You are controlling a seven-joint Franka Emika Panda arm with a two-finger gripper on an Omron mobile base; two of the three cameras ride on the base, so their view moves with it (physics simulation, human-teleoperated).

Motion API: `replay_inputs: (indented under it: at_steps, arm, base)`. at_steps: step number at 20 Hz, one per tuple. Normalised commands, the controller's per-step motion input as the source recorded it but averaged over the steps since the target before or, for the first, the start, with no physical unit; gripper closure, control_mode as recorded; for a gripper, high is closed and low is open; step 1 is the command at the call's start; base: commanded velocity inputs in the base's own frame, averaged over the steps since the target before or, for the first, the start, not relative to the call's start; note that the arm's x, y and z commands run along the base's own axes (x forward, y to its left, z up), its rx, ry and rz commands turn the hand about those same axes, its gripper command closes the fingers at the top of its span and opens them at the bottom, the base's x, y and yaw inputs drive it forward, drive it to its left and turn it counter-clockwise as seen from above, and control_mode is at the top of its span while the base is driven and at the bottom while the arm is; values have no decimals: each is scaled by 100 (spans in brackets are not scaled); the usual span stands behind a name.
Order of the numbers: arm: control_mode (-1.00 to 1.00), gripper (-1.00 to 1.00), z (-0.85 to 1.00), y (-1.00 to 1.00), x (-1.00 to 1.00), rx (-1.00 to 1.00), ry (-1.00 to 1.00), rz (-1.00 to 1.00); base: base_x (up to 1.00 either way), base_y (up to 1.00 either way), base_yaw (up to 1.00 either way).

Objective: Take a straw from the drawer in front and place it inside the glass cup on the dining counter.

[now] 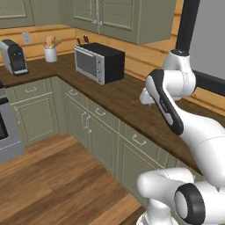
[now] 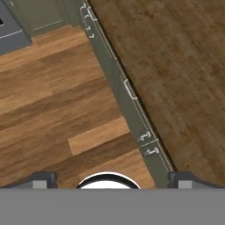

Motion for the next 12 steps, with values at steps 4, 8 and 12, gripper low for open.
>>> replay_inputs:
  at_steps: [4, 8, 12]
  arm:
    - [100, -100, 0, 0, 0, 0, 0, 0]
    - [-100, -100, -11, -46, -8, 0, 0, 29]
    - [-100, -100, -3, 13, 0, -10, 0, 5]
  base:
    - [-15, -66, 41]
    - [0, 0, 0]
    - [0, 0, 0]
